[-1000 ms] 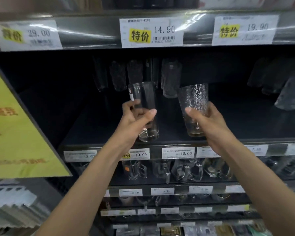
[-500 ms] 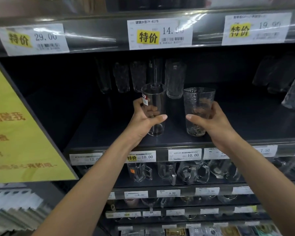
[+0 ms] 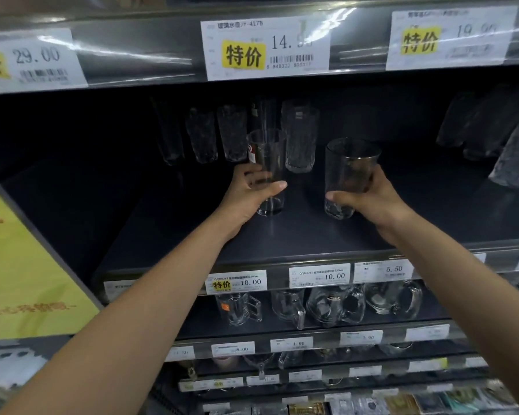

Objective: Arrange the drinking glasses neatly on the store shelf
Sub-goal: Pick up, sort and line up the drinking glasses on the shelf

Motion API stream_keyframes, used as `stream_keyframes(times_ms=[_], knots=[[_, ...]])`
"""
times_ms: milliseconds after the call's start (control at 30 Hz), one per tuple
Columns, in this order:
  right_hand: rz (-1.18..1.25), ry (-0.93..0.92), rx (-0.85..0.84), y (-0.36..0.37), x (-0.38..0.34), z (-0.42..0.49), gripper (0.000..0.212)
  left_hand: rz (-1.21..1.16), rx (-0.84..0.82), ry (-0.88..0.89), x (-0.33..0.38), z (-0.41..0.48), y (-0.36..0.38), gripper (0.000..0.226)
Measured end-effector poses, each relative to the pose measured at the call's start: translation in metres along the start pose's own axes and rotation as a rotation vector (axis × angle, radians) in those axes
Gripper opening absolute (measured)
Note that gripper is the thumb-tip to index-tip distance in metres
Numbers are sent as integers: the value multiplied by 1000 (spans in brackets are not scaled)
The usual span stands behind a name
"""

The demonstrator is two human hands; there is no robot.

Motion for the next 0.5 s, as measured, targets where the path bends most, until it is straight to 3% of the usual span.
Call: stream_keyframes(times_ms=[233,500], knots=[[46,38,117,0,14,45,65,79,90,29,-8,37,8,59],[-54,13,291,1,26,85,73,203,276,195,-13,75,9,48]])
Point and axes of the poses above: each hand's wrist, its own z-axis towards the middle knuckle, its own y-axis out of the palm, x = y × z, the point moved 5 cm from there along z, towards the middle knuckle, and after that the axes turned 9 degrees about x, right-handed, at the moved point
